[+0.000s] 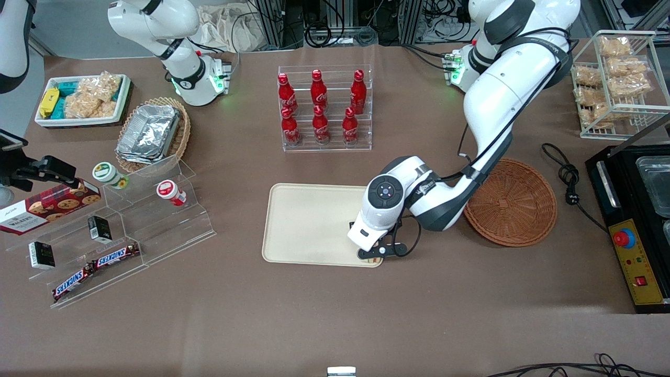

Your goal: Place sandwich from basket to tray

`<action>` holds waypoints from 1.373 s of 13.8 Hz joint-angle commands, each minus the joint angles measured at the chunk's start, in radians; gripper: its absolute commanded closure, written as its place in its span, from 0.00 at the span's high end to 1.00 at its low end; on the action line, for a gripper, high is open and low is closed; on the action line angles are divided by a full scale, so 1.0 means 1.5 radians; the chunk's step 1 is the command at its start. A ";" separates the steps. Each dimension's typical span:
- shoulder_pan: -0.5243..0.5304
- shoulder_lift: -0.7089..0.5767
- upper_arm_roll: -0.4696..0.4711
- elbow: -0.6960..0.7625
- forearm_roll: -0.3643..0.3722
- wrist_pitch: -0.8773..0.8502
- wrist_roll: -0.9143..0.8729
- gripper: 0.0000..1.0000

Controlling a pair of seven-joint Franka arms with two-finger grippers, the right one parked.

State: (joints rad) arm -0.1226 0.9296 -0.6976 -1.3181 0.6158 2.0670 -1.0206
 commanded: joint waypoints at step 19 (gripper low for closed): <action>0.492 -0.561 -0.001 -0.253 -0.322 -0.183 0.580 0.99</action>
State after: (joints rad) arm 0.5941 0.0819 -0.6954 -1.7368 0.1536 1.8166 -0.2398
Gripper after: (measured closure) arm 0.009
